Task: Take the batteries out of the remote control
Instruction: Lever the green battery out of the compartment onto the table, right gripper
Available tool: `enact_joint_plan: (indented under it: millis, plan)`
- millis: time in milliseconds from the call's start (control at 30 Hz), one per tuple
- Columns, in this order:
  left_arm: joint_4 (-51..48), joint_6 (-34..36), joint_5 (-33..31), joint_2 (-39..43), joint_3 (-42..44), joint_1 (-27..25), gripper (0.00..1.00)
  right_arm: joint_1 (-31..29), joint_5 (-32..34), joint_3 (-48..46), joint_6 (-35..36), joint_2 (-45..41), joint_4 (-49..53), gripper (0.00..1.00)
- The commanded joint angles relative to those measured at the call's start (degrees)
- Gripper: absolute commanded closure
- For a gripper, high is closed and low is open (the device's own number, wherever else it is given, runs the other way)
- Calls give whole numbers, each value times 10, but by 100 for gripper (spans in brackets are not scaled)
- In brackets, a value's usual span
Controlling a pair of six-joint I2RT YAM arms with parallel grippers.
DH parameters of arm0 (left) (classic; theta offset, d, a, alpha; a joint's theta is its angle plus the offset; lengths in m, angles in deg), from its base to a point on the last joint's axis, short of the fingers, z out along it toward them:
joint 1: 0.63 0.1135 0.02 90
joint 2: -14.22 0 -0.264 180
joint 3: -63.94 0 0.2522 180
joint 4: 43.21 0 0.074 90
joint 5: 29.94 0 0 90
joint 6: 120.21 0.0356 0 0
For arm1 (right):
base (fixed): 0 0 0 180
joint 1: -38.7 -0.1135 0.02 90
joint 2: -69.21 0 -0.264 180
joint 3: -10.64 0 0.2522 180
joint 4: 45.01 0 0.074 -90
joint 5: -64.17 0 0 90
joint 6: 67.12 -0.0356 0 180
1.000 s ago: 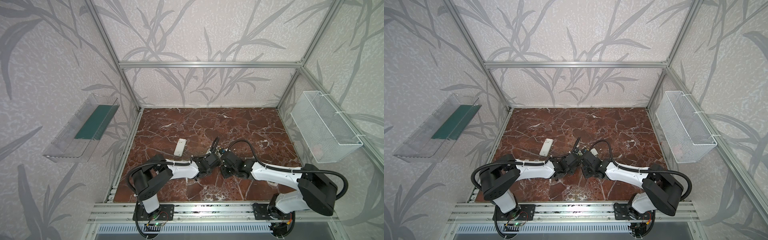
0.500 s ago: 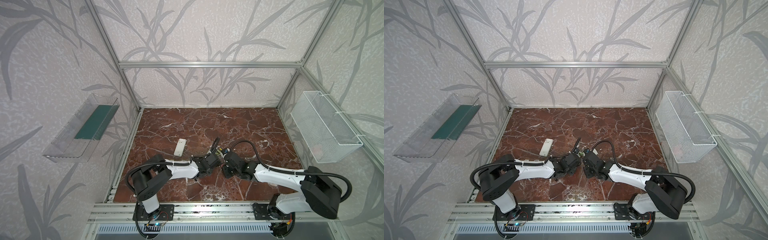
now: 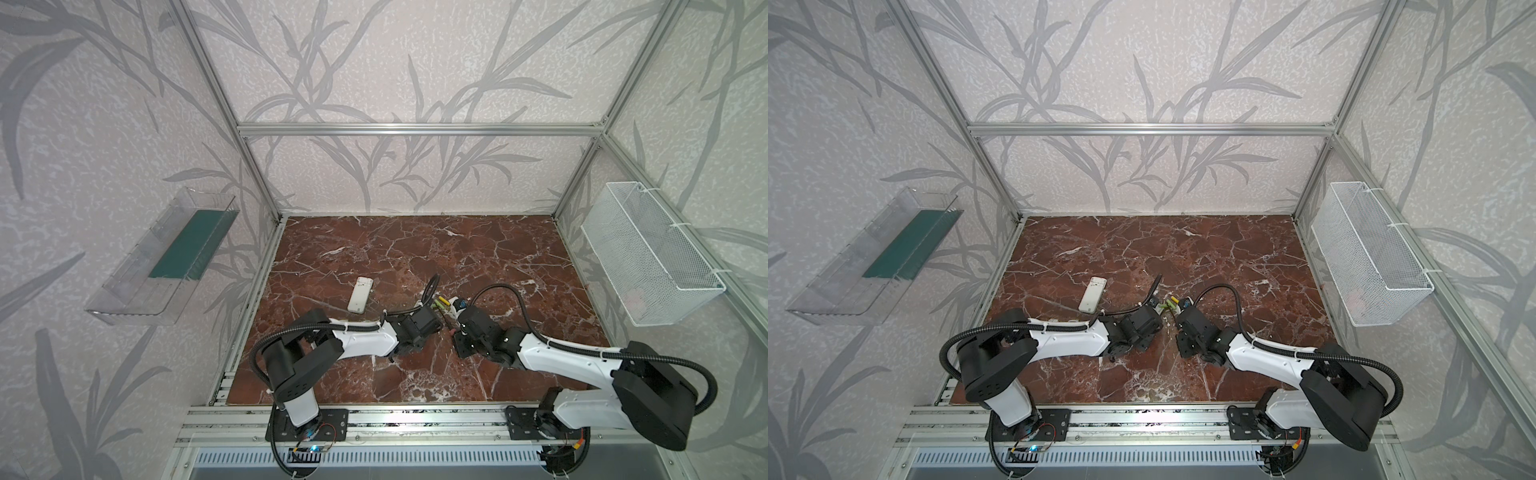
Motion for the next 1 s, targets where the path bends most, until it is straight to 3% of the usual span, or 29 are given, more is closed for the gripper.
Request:
enact_joint_plan:
  millis: [0,967]
  plan:
    - [-120,-1,39,-26,27,-8,71,8,4,-4,-3,-10,-7,100]
    - [-140,-75,22,18,54,12,70,15,-4,1,24,-32,11,100]
